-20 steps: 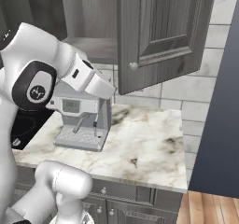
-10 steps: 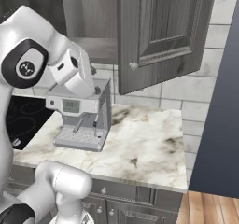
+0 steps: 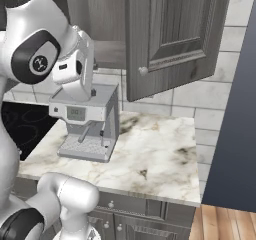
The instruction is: Open the cabinet, pick the kettle from the cabinet, and place it in the sink.
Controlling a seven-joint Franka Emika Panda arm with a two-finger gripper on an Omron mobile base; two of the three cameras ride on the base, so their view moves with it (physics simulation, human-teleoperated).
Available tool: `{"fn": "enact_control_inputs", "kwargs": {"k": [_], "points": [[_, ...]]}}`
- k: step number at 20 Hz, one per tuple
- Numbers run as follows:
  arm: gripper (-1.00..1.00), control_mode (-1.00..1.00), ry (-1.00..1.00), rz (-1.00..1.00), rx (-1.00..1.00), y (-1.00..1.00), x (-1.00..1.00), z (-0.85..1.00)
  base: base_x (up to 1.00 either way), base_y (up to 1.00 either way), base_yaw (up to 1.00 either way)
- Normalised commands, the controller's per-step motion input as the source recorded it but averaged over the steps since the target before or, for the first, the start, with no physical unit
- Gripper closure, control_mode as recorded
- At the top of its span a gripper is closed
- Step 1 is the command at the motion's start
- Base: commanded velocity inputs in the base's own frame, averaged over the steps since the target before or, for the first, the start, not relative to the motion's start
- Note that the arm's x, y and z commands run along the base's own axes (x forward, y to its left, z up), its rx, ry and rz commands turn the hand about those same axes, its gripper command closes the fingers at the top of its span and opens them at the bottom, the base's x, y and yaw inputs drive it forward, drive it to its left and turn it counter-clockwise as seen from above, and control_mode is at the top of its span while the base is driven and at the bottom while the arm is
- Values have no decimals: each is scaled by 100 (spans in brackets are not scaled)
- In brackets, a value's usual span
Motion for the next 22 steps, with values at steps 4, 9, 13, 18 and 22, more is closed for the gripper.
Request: {"fn": "enact_control_inputs", "kwargs": {"k": [4, 9, 13, 18, 22], "points": [[-100, -100, -32, -16, 4, 4, 22, -4, 0, 0, 0], [-100, -100, -23, -26, 0, 7, 34, -6, 0, 0, 0], [-100, -100, -16, -22, 0, 1, 34, 0, 0, 0, 0], [-100, -100, -20, -13, 0, -1, 31, 0, 0, 0, 0], [-100, -100, -19, -12, 0, -5, 30, -2, 0, 0, 0]]}}
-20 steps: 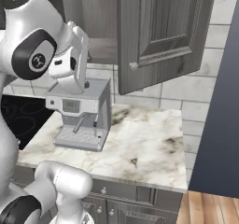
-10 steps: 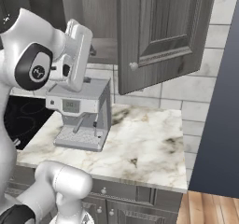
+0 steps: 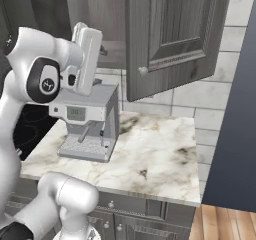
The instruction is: Open the cabinet, pick the kettle from the cabinet, and place it in the sink.
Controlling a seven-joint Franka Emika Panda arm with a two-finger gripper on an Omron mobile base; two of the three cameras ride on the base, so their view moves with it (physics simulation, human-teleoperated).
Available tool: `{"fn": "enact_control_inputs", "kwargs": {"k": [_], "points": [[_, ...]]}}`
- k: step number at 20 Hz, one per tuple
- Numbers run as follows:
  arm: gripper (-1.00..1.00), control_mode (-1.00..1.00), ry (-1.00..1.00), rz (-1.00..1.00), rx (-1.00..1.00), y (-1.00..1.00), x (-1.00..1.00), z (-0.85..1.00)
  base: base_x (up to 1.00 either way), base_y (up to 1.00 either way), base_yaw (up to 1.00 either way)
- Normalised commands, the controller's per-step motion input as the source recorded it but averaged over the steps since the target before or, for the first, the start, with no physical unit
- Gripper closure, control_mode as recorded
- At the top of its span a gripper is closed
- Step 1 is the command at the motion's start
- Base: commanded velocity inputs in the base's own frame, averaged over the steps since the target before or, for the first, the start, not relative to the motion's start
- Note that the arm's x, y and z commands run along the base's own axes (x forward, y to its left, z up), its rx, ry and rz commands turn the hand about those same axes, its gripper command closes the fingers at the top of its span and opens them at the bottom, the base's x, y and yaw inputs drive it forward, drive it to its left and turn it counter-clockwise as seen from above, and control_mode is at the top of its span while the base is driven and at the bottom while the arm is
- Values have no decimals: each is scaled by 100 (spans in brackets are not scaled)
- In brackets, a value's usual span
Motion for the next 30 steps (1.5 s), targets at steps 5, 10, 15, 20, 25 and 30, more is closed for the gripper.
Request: {"fn": "enact_control_inputs", "kwargs": {"k": [5, 10, 15, 20, 25, 30], "points": [[-100, -100, -8, -13, 0, -18, 21, -3, 0, 0, 0], [-100, -100, -1, -15, 0, -26, 20, -4, 0, 0, 0], [-100, -100, 2, -12, 0, -25, 8, 3, 0, 0, 0], [-100, -100, 0, -9, 3, -29, 3, 0, 0, 0, 0], [-100, -100, 0, -11, 6, -26, 2, 0, 0, 0, 0], [-100, -100, 0, -10, 8, -21, -3, -1, 0, 0, 0]]}}
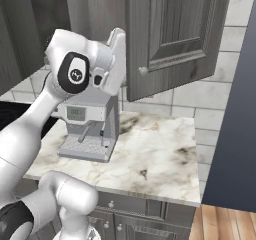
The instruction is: Open the cabinet, pick the kettle from the cabinet, and place it in the sink.
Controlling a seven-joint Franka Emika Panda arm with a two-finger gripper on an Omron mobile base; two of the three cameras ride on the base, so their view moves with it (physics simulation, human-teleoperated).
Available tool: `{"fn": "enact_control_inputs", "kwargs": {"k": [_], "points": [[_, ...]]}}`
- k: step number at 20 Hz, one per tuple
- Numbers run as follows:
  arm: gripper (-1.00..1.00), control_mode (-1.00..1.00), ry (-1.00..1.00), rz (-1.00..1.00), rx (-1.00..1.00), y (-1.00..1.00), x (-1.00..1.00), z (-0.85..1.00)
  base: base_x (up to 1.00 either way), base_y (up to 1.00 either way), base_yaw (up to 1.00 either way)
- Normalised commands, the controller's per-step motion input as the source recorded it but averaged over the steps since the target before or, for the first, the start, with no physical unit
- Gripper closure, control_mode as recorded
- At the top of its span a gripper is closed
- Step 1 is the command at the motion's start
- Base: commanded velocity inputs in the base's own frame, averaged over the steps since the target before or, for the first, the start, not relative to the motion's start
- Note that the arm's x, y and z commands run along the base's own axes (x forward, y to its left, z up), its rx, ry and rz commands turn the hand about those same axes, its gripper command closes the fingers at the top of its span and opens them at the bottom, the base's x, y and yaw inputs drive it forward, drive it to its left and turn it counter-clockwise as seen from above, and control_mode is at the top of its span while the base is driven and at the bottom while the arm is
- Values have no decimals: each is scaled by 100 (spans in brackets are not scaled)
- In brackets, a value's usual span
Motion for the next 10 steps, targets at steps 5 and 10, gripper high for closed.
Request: {"fn": "enact_control_inputs", "kwargs": {"k": [5, 10], "points": [[-100, -100, -2, -10, 10, -28, -29, 0, 0, 0, 0], [-100, -100, -6, -11, 8, -33, -43, 0, 0, 0, 0]]}}
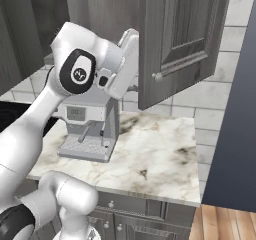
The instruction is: Open the cabinet, pick the kettle from the cabinet, and place it in the sink.
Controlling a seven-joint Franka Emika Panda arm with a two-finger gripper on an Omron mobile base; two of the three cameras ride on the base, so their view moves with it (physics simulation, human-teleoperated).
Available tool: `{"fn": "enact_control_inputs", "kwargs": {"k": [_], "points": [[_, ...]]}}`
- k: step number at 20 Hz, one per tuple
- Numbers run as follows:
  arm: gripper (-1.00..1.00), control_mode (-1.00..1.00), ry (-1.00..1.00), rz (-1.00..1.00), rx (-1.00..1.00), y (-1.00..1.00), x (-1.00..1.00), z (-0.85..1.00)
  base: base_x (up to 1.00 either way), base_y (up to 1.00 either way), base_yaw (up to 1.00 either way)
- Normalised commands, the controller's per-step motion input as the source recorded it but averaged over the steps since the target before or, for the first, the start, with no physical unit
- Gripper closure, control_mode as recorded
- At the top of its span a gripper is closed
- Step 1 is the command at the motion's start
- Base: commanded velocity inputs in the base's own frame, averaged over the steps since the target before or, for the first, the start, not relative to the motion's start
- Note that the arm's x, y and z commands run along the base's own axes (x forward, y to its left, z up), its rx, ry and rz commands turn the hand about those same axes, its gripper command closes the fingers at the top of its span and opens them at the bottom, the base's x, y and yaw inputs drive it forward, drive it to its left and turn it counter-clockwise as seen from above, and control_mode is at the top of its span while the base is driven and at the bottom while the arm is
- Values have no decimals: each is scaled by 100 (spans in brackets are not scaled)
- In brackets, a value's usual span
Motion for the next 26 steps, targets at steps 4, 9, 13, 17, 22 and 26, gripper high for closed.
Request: {"fn": "enact_control_inputs", "kwargs": {"k": [4, 9, 13, 17, 22, 26], "points": [[-100, -100, -6, -13, 5, -44, -43, 0, 0, 0, 0], [-100, -100, -2, -13, 1, -54, -31, 0, 0, 0, 0], [-100, -100, 0, -10, 0, -58, -20, 0, 0, 0, 0], [-100, -100, 0, -9, 0, -56, -10, 0, 0, 0, 0], [-100, -100, 0, -6, 0, -53, -4, 1, 0, 0, 0], [-100, -100, 0, -6, 0, -37, -2, 5, 0, 0, 0]]}}
